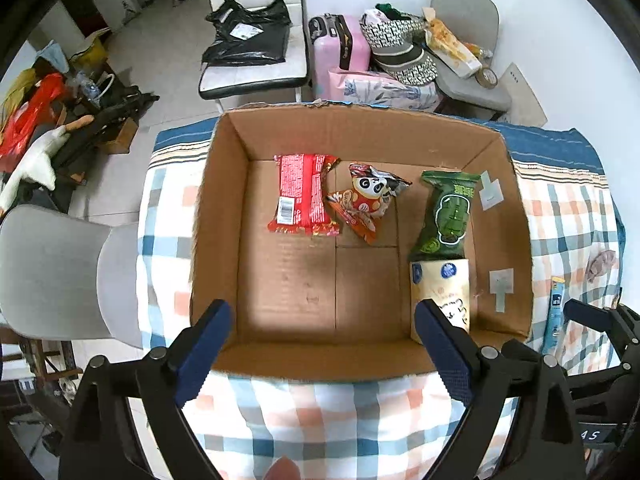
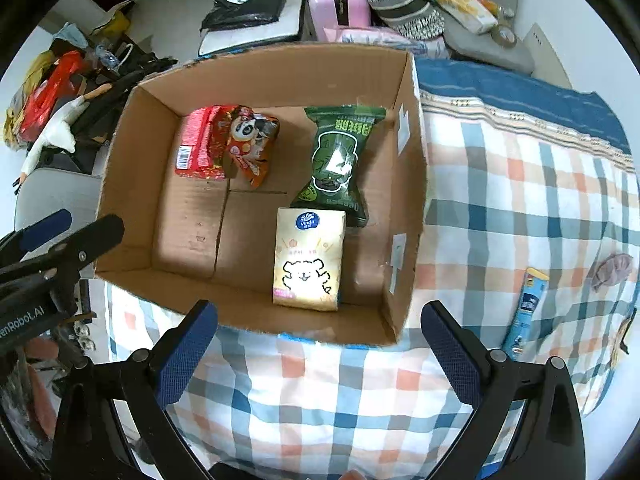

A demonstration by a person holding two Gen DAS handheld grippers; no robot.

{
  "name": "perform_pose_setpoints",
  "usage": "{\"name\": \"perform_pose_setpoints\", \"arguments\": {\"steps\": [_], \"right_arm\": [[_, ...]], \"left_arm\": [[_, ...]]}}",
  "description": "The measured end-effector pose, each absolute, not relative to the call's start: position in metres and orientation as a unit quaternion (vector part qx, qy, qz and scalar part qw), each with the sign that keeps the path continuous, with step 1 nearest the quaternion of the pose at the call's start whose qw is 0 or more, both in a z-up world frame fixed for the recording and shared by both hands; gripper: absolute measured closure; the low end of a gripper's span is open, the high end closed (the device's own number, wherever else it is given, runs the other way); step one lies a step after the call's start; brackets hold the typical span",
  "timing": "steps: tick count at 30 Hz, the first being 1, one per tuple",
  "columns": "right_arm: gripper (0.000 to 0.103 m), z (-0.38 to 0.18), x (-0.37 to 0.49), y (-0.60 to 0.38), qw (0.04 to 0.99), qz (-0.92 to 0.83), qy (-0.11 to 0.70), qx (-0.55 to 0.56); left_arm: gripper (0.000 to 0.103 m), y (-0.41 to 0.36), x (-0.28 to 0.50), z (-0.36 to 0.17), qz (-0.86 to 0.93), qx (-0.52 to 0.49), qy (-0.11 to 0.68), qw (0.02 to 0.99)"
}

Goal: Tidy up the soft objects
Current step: 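Carry packet and tissue pack into the box and open both tools, then grasp the blue Nestle tube with left tool while right tool grasps lilac sock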

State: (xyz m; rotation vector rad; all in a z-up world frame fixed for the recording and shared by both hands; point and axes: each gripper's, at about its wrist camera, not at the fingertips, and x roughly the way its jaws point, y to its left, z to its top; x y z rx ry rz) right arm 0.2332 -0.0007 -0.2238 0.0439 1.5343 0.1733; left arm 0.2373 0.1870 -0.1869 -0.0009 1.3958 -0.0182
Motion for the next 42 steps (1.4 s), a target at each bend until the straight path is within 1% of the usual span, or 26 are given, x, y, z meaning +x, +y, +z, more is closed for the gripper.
{"name": "perform_pose_setpoints", "arguments": {"steps": [10,13,16,19,21,25,31,36,42], "right_arm": [[0.000,-0.182,0.204,-0.023,0.745,0.098,0.659,0.040],[0.000,-0.168,0.195,-0.047,0.755,0.092,0.646,0.059],[0.000,-0.156,0.185,-0.083,0.766,0.074,0.634,0.080],[0.000,-0.145,0.171,-0.132,0.775,0.044,0.623,0.100],[0.000,-0.140,0.159,-0.175,0.777,0.015,0.618,0.118],[0.000,-0.140,0.143,-0.255,0.774,-0.045,0.614,0.145],[0.000,-0.168,0.143,-0.377,0.754,-0.126,0.618,0.181],[0.000,-0.220,0.165,-0.461,0.727,-0.153,0.633,0.217],[0.000,-0.290,0.197,-0.517,0.697,-0.167,0.652,0.246]], "left_arm": [[0.009,0.162,0.203,-0.151,-0.002,-0.006,0.616,0.788],[0.009,0.138,0.197,-0.135,-0.006,0.004,0.602,0.799],[0.009,0.103,0.191,-0.118,-0.003,0.041,0.572,0.819],[0.009,0.054,0.187,-0.106,-0.018,0.077,0.546,0.834],[0.009,0.027,0.187,-0.108,-0.036,0.086,0.546,0.832],[0.009,-0.039,0.189,-0.133,-0.088,0.092,0.573,0.810],[0.009,-0.127,0.193,-0.200,-0.124,0.090,0.638,0.755],[0.009,-0.184,0.186,-0.271,-0.133,0.089,0.696,0.700],[0.009,-0.214,0.183,-0.331,-0.135,0.075,0.738,0.657]]}}
